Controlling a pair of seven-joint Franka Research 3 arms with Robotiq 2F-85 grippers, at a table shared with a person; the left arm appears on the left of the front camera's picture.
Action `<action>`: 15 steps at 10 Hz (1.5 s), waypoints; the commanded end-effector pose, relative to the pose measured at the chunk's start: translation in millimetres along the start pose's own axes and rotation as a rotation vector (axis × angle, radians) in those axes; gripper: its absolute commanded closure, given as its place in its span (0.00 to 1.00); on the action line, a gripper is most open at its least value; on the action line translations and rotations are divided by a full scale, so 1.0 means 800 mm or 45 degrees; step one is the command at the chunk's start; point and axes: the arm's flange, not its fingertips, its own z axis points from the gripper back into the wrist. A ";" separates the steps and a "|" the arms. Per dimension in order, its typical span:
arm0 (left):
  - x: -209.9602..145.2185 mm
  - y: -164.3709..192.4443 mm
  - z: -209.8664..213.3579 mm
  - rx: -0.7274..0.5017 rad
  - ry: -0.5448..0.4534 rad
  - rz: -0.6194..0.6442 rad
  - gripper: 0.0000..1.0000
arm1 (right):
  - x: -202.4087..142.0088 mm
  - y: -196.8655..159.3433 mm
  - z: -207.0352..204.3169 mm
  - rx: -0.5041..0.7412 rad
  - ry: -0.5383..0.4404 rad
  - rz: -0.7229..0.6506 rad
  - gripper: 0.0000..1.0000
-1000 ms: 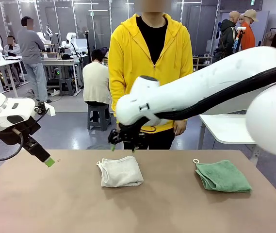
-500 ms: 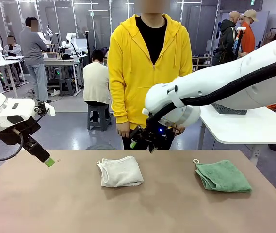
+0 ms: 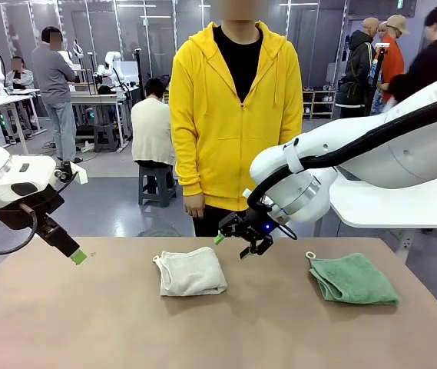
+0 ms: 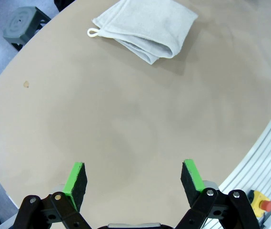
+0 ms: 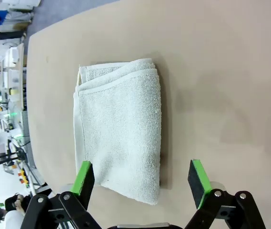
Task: Fold the towels and place them in the basket.
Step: Stack the folded Towel with hook on the right side of the table.
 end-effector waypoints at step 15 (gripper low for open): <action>0.000 0.001 0.000 0.002 0.000 0.004 0.00 | -0.001 -0.038 -0.094 0.330 0.096 -0.262 0.00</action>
